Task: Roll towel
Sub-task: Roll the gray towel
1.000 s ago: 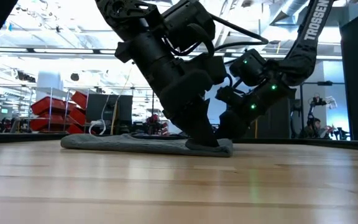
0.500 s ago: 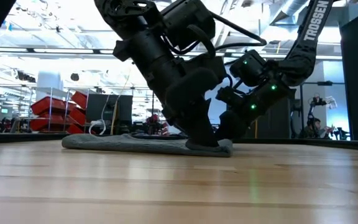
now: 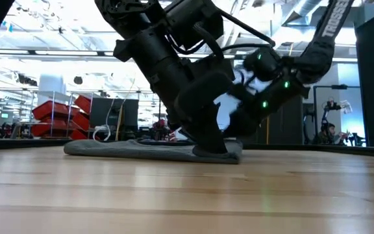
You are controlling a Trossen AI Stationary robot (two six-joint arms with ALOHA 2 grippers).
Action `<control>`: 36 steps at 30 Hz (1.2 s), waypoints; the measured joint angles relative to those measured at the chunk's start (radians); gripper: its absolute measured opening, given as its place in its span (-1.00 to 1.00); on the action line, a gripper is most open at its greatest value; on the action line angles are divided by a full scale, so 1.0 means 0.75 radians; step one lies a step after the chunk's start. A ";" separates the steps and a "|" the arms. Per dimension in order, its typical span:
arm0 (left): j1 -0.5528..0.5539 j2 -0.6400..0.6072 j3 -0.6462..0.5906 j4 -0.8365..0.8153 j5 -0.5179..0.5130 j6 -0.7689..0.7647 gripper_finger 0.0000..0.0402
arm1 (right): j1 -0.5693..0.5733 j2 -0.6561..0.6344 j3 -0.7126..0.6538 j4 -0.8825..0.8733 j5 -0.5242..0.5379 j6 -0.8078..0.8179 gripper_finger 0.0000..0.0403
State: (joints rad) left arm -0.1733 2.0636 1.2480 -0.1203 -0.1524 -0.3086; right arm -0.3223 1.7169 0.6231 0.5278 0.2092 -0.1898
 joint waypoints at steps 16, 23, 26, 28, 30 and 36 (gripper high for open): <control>-0.003 -0.020 -0.002 -0.009 -0.007 0.006 -1.00 | -0.025 0.191 -0.025 0.315 -0.142 0.030 -0.15; -0.019 -0.020 -0.001 -0.010 -0.034 -0.016 -1.00 | -0.027 0.328 0.026 0.431 -0.033 0.015 -0.15; -0.020 -0.020 -0.001 -0.007 -0.036 -0.040 -1.00 | -0.024 0.273 0.011 0.419 0.008 0.001 -0.15; -0.021 -0.020 -0.001 -0.001 -0.030 -0.039 -1.00 | -0.012 0.190 -0.010 0.405 0.019 -0.030 -0.15; -0.022 -0.020 0.004 -0.002 -0.022 -0.034 -1.00 | 0.022 0.071 -0.040 0.350 0.021 -0.063 -0.15; -0.022 -0.026 0.125 -0.169 -0.013 0.058 -1.00 | 0.147 -0.380 -0.100 -0.139 0.009 0.000 -0.15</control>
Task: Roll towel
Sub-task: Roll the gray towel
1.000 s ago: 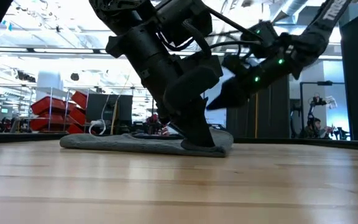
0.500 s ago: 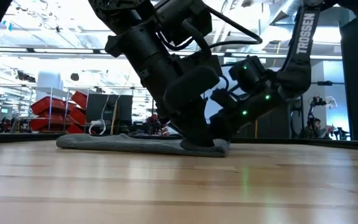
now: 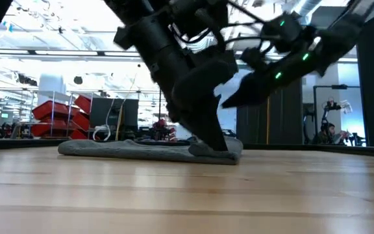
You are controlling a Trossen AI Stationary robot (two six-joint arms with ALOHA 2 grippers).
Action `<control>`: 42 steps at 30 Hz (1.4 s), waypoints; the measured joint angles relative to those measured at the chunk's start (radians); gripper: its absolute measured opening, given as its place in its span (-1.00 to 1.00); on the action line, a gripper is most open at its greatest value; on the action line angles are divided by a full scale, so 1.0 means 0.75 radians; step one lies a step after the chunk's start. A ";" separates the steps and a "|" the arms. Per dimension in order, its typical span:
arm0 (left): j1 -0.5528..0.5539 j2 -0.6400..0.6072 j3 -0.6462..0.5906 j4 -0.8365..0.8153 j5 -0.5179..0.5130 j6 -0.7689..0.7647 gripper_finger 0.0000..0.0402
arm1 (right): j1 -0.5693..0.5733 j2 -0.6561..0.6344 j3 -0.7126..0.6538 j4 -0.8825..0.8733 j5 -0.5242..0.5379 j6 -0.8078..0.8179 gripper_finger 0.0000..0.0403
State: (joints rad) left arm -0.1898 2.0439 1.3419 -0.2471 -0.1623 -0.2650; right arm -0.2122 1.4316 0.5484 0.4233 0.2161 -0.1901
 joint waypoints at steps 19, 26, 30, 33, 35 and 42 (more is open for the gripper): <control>0.324 -0.104 -0.062 -0.097 0.237 0.703 -1.00 | 0.386 0.082 -0.051 -0.433 -0.014 0.363 -0.15; 0.396 -0.149 -0.099 -0.089 0.280 0.804 -1.00 | 0.369 0.209 -0.047 -0.361 -0.014 0.567 -0.15; 0.439 -0.201 -0.095 0.007 0.335 0.878 -1.00 | 0.372 0.224 -0.047 -0.338 -0.010 0.572 -0.15; 0.463 -0.158 -0.121 0.126 0.414 0.909 -1.00 | 0.372 0.229 -0.048 -0.296 -0.007 0.572 -0.15; 0.464 -0.124 -0.154 0.178 0.420 0.926 -1.00 | 0.374 0.234 -0.048 -0.286 -0.006 0.572 -0.15; 0.465 -0.136 -0.135 0.100 0.387 0.902 -0.79 | 0.381 0.234 -0.049 -0.292 -0.001 0.613 -0.15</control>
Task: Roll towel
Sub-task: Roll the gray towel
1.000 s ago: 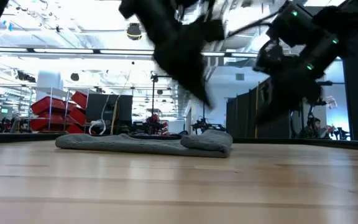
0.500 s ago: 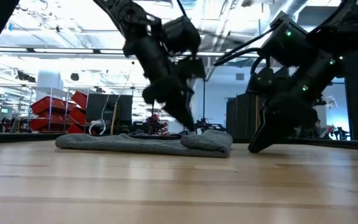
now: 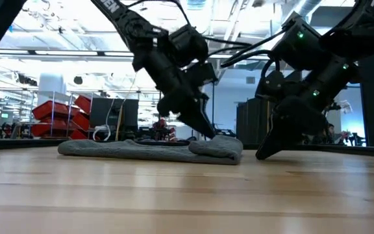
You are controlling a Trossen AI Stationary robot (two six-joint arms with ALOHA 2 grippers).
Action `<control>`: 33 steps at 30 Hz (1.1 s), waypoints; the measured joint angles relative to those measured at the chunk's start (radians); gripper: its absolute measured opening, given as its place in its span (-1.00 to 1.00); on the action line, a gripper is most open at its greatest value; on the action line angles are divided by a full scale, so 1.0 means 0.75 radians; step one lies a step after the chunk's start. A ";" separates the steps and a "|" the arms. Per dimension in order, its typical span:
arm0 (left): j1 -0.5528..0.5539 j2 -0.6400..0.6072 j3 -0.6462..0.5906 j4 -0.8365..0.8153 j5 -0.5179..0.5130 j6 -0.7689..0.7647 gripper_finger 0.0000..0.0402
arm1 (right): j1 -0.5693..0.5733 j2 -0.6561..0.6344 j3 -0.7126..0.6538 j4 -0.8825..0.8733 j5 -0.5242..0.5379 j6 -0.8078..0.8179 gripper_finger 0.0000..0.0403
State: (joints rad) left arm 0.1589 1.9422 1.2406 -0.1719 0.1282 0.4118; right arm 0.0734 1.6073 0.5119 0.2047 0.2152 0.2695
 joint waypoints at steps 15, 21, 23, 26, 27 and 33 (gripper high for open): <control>-0.003 0.046 -0.064 0.089 -0.013 -0.117 0.35 | -0.003 0.004 -0.003 0.044 -0.005 0.040 -0.15; -0.001 0.143 -0.061 0.116 0.000 -0.163 0.39 | -0.003 0.003 -0.005 0.038 -0.007 0.039 -0.15; -0.001 0.151 -0.060 0.114 0.001 -0.180 0.39 | -0.003 0.003 -0.005 0.037 -0.007 0.038 -0.15; -0.001 0.165 -0.061 0.119 0.000 -0.197 0.39 | -0.004 0.003 -0.005 0.038 -0.008 0.001 -0.15; -0.001 0.166 -0.061 0.121 0.000 -0.202 0.39 | -0.007 0.003 -0.005 0.039 -0.008 -0.015 -0.15; -0.003 0.170 -0.064 0.139 -0.007 -0.241 0.39 | -0.053 0.005 -0.008 0.078 -0.038 -0.108 -0.15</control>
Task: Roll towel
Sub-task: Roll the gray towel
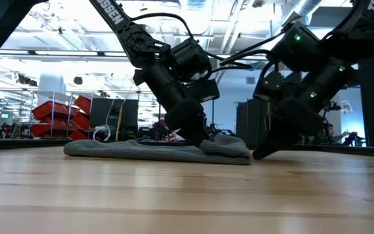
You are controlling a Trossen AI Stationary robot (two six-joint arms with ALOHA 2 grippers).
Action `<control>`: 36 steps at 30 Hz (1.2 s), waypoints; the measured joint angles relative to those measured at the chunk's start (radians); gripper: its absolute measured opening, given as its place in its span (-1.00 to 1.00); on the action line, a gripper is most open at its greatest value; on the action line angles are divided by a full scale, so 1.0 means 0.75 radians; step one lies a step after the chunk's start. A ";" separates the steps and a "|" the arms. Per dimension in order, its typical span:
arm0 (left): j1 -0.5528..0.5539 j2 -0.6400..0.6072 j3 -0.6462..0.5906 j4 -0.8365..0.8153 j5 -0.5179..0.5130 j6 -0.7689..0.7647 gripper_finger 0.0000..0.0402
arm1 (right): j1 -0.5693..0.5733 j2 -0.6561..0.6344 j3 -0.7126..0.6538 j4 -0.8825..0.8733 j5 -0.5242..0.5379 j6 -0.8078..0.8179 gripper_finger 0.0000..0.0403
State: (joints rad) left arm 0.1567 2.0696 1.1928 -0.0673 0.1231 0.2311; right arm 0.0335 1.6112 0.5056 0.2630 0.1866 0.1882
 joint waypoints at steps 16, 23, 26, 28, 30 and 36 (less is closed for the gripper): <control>-0.020 0.013 -0.005 0.075 -0.019 -0.059 0.39 | -0.067 -0.008 0.097 -0.008 0.028 -0.247 -0.15; -0.021 0.013 -0.005 0.083 -0.016 -0.057 0.39 | -0.064 -0.038 0.172 -0.152 0.028 -0.263 -0.15; -0.021 0.013 -0.005 0.086 -0.014 -0.058 0.39 | -0.063 -0.055 0.174 -0.226 0.028 -0.254 -0.15; -0.021 0.013 -0.005 0.092 -0.011 -0.056 0.39 | -0.063 -0.061 0.167 -0.294 0.028 -0.241 -0.15; -0.021 0.013 -0.005 0.096 -0.010 -0.056 0.39 | -0.063 -0.061 0.159 -0.336 0.028 -0.219 -0.15; -0.021 0.013 -0.005 0.099 -0.009 -0.056 0.39 | -0.070 -0.065 0.075 -0.301 0.027 -0.180 -0.15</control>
State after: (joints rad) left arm 0.1410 2.0796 1.1892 0.0067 0.1161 0.1894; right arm -0.0192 1.5628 0.5617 0.0372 0.2069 0.0531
